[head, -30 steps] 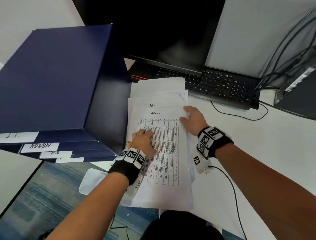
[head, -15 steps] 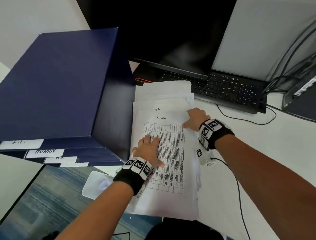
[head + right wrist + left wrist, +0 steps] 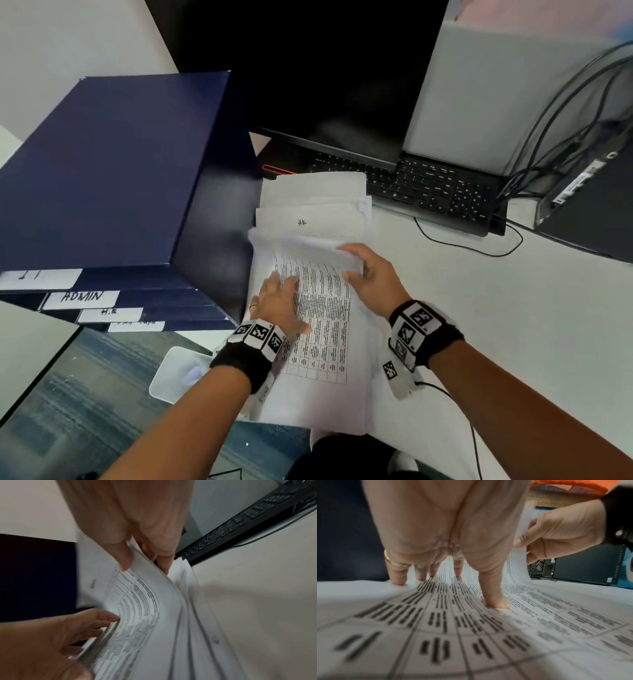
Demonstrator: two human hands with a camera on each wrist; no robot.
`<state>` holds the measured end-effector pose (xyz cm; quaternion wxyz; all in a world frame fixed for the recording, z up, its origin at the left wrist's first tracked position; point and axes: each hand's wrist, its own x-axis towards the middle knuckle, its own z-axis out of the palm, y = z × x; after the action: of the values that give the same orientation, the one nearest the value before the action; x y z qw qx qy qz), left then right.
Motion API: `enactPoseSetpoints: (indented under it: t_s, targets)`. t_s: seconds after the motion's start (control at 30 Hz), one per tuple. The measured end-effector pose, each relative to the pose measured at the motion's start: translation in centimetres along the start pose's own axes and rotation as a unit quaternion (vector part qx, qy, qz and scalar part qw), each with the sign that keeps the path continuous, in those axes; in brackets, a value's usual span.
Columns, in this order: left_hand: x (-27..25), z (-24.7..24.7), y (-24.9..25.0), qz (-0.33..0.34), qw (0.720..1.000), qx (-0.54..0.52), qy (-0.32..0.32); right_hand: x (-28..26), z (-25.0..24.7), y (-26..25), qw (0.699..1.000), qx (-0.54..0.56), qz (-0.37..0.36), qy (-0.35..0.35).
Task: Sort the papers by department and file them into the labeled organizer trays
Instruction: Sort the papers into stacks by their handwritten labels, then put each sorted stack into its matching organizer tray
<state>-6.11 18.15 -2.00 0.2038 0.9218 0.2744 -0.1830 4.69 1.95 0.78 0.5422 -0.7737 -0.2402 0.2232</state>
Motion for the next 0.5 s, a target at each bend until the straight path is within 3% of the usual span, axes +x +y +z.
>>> enactPoseSetpoints:
  t_s: [0.13,0.27,0.37,0.43,0.5]
  targets:
    - [-0.6,0.0,-0.2,-0.035,0.999,-0.012,0.016,-0.3,0.5,-0.2,0.988,0.119,0.1,0.002]
    - [-1.2,-0.2,0.0,-0.055,0.998,-0.032,0.009,-1.5,1.1,0.3,0.982,-0.036,0.179,-0.048]
    - [-1.3,-0.6,0.2,-0.065,0.997,-0.05,0.013,-2.6,1.3,1.3,0.977,-0.003,0.212,-0.015]
    - [-1.5,-1.2,0.2,-0.057,0.99,-0.108,0.068,-2.7,0.5,1.6,0.969,0.064,0.236,0.031]
    - [-2.0,-2.5,0.3,-0.043,0.96,-0.236,0.145,-2.8,-1.2,1.5,0.959,0.125,0.248,0.055]
